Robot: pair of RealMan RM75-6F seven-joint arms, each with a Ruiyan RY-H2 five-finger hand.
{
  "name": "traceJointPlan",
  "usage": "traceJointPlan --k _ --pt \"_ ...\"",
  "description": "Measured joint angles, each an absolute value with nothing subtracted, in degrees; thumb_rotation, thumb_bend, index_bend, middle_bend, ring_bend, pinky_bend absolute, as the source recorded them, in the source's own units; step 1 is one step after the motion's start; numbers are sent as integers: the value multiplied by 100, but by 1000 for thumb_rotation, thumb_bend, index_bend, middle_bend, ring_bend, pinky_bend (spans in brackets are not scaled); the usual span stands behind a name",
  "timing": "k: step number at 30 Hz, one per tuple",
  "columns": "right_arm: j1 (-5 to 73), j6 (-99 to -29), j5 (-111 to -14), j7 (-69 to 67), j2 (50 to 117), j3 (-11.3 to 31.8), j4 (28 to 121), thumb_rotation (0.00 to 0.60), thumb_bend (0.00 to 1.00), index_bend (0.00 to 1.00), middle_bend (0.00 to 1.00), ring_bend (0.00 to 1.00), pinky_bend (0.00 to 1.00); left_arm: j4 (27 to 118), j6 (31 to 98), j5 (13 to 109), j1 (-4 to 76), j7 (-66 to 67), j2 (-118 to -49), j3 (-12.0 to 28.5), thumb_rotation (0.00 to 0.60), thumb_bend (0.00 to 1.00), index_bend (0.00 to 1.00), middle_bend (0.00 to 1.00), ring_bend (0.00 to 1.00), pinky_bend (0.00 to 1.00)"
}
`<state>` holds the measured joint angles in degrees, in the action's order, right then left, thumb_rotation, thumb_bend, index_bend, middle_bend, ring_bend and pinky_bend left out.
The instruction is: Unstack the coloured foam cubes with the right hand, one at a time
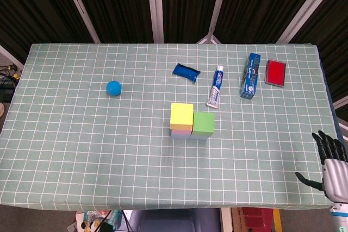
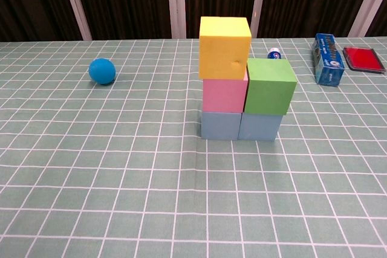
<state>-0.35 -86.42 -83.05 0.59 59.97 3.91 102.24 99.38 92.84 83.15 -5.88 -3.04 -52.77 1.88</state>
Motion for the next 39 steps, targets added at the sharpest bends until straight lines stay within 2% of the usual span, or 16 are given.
traceJointPlan --k 22,27,35,39 --pt "57 -8397 -8316 202 6026 270 10281 600 78 37 40 24 0 10009 9306 8333 -588 -293 -5269 180 600 255 110 0 0 0" --pt "96 -8281 -8317 94 5992 249 10302 600 77 6 13 15 0 9988 9333 8334 -623 -372 -5250 163 600 255 110 0 0 0" --pt "453 -7453 -8379 -363 5895 151 10396 600 78 0 0 0 0 10039 9206 8324 -563 -119 -5299 142 600 255 110 0 0 0" --pt "798 -7018 -8248 -608 5969 241 10429 600 78 0 0 0 0 10047 9247 8301 -578 -113 -5312 150 600 255 110 0 0 0"
